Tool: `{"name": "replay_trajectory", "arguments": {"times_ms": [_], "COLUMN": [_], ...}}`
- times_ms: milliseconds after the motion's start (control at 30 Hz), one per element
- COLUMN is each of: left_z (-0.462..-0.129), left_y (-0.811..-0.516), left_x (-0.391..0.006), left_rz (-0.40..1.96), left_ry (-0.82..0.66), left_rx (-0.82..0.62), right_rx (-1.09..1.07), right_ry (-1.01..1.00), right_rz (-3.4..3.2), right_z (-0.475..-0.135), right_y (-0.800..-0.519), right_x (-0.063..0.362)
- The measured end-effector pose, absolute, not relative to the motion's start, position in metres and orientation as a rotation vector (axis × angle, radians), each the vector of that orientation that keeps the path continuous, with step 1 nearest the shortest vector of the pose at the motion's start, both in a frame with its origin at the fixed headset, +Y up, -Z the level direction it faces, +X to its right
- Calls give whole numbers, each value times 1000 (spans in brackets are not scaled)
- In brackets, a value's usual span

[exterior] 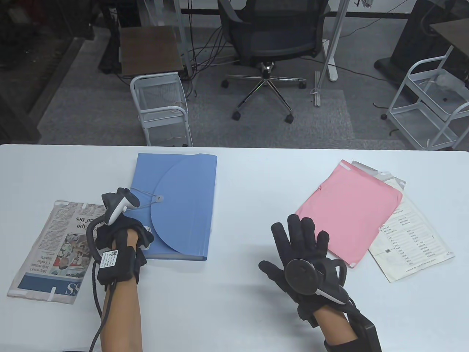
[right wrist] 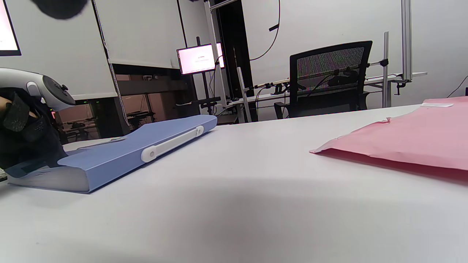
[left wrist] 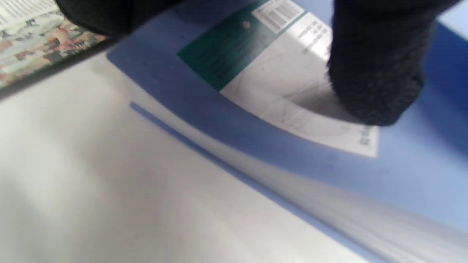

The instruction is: Sort materials into accordion folder compartments

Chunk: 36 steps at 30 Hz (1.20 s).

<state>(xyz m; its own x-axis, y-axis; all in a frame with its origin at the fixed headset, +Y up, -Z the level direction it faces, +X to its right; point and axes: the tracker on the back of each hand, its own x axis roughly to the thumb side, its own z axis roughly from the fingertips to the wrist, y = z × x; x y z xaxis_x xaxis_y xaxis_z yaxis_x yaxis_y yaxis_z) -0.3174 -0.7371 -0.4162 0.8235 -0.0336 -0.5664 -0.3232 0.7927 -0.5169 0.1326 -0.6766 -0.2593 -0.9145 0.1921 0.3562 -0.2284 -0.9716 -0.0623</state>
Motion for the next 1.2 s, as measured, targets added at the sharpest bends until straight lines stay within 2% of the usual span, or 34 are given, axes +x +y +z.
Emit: {"name": "replay_trajectory", "arguments": {"times_ms": [133,200,300,467,667,767,867,1033,1200], "left_z": [-412,-411,-408,-401,-384,-368,-353,-327,-298], "left_y": [-736,-739,-738,-723,-688,-665,-653,-648,-655], "left_x": [-319,-322,-324,-312,-294,-289,-285,-280,-267], "left_rz": [186,237,246,145,126,254,432,781,1014], "left_ry": [619,622,620,576,459,399,343,282,211], "left_rx": [-585,-633,-594,-500,-314,-165,-83,-45,-45], "right_rx": [508,504,488,453,419,377,349,307,289], "right_ry": [-149,-155,-163,-173,-202,-218,-234,-275,-331], "right_rz": [2877,2875,2868,2845,2808,2795,2756,2713,2666], "right_z": [-260,-259,-260,-263,-263,-263,-262,-260,-258], "right_y": [-676,-676,-674,-672,-669,-667,-664,-657,-648], "right_x": [133,134,137,144,156,163,170,182,190]}}
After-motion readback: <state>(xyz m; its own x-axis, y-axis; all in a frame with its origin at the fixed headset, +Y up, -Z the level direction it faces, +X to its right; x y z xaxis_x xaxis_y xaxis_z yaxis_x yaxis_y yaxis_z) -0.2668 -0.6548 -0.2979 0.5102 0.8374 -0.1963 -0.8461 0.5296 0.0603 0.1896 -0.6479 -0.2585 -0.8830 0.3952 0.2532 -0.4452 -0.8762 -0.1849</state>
